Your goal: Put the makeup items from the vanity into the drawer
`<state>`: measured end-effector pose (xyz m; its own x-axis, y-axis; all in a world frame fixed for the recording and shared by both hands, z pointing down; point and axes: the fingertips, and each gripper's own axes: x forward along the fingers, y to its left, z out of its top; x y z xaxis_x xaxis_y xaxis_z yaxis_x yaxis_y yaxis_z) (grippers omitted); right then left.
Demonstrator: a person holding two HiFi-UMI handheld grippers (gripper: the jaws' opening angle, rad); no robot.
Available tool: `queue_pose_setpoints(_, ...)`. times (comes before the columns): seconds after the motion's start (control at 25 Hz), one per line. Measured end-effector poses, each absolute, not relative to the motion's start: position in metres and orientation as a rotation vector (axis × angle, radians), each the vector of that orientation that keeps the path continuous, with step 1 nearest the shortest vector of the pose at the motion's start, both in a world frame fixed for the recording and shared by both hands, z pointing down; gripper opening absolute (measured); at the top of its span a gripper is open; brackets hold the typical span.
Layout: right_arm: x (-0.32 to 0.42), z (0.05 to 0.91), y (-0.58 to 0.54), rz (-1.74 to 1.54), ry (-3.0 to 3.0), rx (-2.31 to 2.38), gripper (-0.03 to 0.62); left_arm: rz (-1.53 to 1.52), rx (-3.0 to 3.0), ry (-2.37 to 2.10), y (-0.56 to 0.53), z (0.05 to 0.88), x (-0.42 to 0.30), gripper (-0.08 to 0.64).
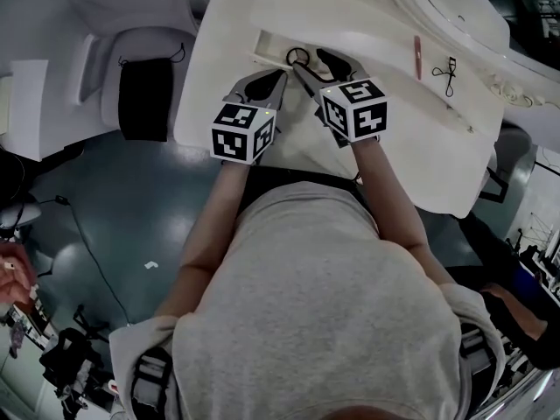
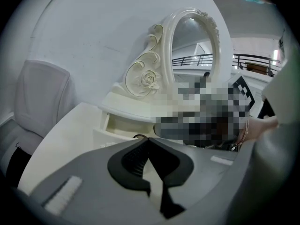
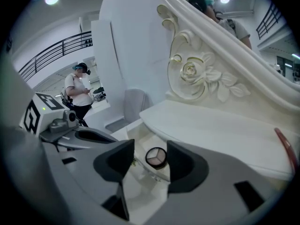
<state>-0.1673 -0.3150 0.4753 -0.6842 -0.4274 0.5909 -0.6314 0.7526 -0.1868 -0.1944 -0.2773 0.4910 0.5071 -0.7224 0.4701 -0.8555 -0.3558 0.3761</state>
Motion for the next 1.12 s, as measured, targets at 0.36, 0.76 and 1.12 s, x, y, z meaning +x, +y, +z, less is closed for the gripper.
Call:
queue_pose_setpoints(0.36,-0.144,0.446,-0.302,0.490,-2.498,0.837,0.164,0.301,2.241,-1.271,-0.272,0.470,-0.175,0.009)
queue_pose_setpoints(0.76,-0.098,0.412,-0.280,0.463,-2.590,0.902,0.057,0.284,2.327,-1.244,-0.262,0.444,-0.135,0.009)
queue_pose_setpoints(1.12,-0.043,0.385,-0.266,0.371,-2.670,1.014,0.008,0.273,2.447,-1.136,-0.255,0.423,-0.076,0.009)
